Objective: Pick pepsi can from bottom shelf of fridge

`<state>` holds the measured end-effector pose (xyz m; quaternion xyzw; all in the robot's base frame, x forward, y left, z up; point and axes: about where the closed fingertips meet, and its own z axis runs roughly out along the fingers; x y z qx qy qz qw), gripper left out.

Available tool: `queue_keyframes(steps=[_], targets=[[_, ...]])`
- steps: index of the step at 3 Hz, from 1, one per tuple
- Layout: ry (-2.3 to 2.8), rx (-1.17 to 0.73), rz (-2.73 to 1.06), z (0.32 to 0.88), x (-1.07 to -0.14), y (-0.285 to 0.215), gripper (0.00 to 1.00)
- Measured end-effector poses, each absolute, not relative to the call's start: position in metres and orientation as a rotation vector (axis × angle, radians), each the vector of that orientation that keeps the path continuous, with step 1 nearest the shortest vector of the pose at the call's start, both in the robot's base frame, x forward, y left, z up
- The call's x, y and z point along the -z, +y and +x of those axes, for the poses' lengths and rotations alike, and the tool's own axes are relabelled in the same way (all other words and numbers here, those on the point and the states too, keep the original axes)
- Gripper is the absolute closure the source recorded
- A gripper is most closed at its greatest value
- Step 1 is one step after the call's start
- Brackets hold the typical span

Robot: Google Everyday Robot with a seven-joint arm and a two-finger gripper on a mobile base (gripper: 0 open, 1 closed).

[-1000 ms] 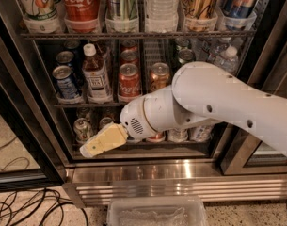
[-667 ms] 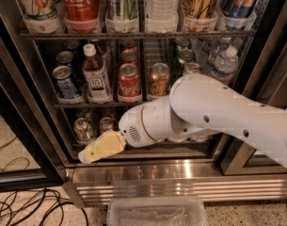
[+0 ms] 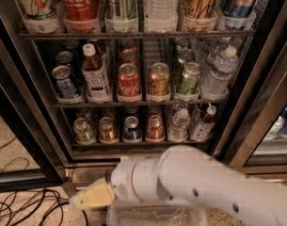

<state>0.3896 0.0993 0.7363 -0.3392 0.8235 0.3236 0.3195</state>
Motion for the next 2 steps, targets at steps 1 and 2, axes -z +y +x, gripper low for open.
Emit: queue_keyframes(steps=[1, 2], targets=[[2.254, -0.735, -0.804, 0.365, -0.691, 0.093, 0.00], [2.342, -0.657, -0.654, 0.360, -0.651, 0.078, 0.00]])
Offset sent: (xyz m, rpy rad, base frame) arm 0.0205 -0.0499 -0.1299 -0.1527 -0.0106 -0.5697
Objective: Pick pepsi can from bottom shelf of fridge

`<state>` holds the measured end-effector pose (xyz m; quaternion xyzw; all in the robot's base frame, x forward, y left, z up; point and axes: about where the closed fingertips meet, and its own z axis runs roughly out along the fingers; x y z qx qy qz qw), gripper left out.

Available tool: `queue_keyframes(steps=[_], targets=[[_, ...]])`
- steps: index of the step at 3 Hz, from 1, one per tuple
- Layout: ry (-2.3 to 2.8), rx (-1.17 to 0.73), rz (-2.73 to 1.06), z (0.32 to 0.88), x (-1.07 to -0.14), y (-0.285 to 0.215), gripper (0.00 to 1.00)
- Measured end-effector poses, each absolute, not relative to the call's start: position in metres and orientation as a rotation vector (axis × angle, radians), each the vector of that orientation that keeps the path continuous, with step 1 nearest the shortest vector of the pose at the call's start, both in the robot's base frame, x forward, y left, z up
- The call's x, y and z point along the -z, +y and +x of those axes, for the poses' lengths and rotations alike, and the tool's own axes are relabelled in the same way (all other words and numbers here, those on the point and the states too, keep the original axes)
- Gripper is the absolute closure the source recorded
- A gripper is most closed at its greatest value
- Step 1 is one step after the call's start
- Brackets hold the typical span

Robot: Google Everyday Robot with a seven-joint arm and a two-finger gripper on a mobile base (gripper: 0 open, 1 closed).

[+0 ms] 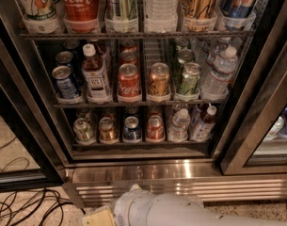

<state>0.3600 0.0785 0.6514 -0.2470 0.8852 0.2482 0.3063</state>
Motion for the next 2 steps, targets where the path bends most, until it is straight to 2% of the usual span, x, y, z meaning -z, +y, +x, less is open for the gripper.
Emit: queue_keyframes(steps=[2], targets=[[2.314, -0.600, -0.615, 0.3720, -0.6511, 0.0736, 0.00]])
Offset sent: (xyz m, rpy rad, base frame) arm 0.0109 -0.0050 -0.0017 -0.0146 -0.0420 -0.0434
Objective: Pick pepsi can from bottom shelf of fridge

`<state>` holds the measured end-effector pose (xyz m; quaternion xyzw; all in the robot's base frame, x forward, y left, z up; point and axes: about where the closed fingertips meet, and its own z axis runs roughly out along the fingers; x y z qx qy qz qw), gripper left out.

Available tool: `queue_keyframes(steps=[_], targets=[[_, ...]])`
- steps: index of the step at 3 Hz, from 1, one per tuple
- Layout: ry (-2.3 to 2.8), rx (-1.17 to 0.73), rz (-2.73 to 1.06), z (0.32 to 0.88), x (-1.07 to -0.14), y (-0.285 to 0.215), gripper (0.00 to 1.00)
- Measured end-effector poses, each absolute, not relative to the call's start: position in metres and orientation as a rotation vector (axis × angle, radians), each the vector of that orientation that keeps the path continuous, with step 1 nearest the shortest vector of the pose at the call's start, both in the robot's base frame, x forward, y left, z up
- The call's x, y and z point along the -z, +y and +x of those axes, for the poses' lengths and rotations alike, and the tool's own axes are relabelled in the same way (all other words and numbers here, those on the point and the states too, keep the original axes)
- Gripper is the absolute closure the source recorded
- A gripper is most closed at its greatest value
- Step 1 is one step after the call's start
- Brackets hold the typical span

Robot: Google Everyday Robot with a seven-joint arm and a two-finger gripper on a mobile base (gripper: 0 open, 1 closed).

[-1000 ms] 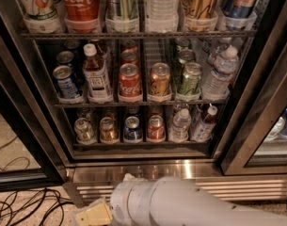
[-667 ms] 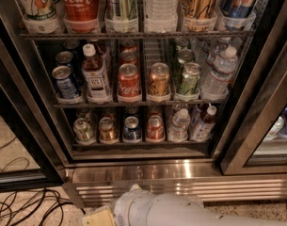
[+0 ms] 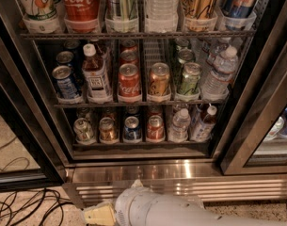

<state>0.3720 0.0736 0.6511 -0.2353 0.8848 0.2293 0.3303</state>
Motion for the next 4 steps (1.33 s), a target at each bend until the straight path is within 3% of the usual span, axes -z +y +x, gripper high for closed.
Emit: queue_keyframes(steps=[2, 4], targets=[[2.227, -0.551, -0.326, 0.402, -0.642, 0.036, 0.00], [2.105, -0.360, -0.153, 0.440, -0.644, 0.002, 0.00]])
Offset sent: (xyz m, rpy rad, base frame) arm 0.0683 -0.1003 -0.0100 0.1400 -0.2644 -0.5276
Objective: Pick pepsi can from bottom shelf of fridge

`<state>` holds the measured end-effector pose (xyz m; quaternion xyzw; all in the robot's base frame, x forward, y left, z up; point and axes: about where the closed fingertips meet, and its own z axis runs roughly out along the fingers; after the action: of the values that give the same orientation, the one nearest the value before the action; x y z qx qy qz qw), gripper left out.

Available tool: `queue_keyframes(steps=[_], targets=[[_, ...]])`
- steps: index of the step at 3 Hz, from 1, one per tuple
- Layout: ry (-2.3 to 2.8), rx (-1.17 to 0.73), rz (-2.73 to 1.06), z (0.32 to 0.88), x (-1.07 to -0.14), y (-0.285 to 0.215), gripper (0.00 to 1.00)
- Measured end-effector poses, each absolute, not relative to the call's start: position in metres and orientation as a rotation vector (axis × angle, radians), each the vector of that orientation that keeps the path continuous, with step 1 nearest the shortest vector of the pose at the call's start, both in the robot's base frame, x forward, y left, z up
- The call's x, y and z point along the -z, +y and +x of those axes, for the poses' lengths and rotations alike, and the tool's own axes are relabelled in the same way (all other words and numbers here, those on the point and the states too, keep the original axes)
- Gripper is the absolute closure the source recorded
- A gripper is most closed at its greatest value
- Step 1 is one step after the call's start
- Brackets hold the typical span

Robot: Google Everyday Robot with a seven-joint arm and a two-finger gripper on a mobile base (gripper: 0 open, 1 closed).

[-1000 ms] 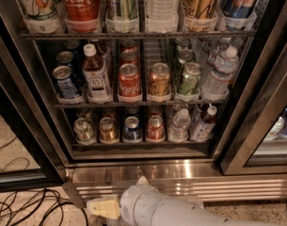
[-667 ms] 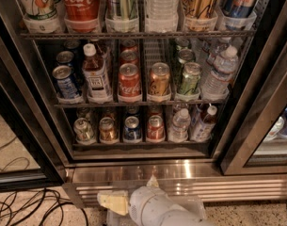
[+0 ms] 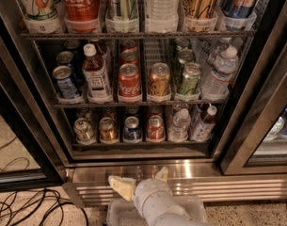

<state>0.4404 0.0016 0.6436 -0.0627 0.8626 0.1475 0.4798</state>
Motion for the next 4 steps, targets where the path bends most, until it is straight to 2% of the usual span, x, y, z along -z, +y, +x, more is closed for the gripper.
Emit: queue_keyframes(steps=[3, 4], targets=[[1.999, -0.226, -0.073, 0.470, -0.659, -0.015, 0.00], [1.948, -0.299, -0.061, 0.440, -0.650, 0.011, 0.00]])
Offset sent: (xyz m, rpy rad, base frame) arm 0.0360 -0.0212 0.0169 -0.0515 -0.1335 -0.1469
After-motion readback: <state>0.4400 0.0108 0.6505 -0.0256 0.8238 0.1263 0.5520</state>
